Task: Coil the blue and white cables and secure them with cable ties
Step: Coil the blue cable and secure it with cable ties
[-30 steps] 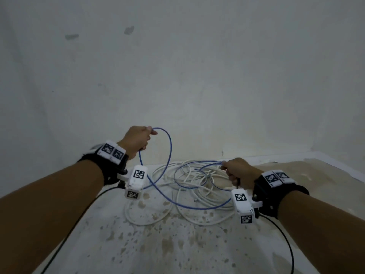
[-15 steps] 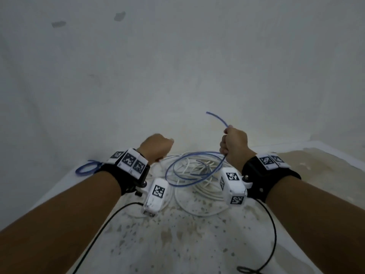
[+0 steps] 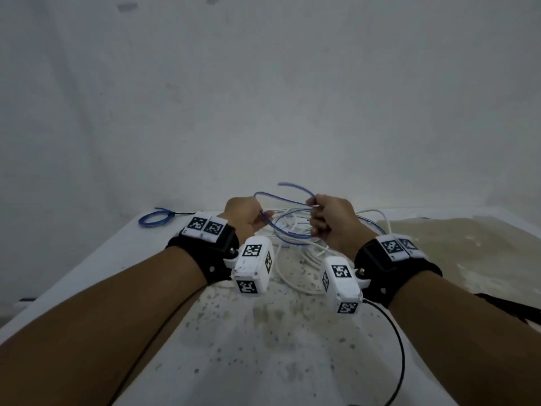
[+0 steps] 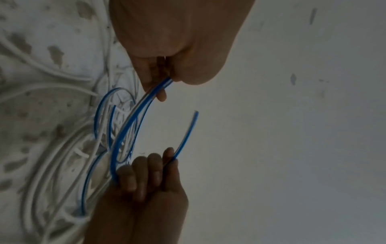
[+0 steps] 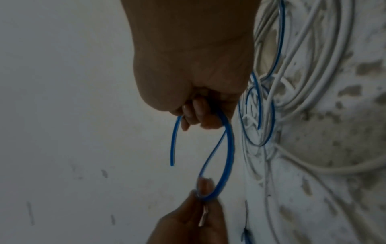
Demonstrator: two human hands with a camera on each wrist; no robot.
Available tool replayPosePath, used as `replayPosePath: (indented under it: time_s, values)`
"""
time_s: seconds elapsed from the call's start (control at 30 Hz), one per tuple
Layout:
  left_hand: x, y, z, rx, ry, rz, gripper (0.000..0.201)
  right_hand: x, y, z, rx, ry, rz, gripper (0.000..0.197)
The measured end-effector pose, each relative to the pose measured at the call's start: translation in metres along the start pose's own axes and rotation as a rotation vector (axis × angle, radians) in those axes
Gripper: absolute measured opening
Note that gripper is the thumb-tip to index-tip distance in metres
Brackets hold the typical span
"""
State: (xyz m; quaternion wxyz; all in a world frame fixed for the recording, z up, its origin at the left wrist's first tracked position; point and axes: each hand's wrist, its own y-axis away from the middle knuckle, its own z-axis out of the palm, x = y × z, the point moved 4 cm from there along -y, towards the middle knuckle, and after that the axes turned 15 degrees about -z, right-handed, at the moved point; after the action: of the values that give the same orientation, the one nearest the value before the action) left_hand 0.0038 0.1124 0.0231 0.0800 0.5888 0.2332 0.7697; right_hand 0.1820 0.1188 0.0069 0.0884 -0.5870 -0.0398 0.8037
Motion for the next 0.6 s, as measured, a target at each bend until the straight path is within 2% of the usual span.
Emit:
replayPosePath:
  time_s: [0.1, 0.2, 0.3, 0.37, 0.5, 0.6]
  values:
    - [0.005, -0.001, -0.004, 0.050, -0.068, 0.114, 0.011, 0.005, 0.006, -0.009, -0.066, 0.116, -0.005, 0.026]
    - [0.006, 0.001, -0.006, 0.026, -0.228, 0.173, 0.014, -0.002, 0.007, -0.007, -0.093, 0.134, -0.060, 0.027]
    - [0.012, 0.006, -0.004, -0.002, -0.508, 0.364, 0.027, -0.014, 0.007, 0.010, -0.160, 0.173, -0.157, 0.031]
    - [0.015, 0.011, -0.002, -0.028, -0.631, 0.483, 0.028, -0.021, 0.007, 0.026, -0.215, 0.196, -0.227, 0.032]
    - [0.025, 0.021, -0.001, -0.101, -0.757, 0.583, 0.024, -0.026, 0.005, 0.051, -0.288, 0.244, -0.294, 0.023]
    - [0.032, 0.027, -0.005, -0.119, -0.785, 0.621, 0.021, -0.023, 0.003, 0.061, -0.376, 0.391, -0.305, 0.025]
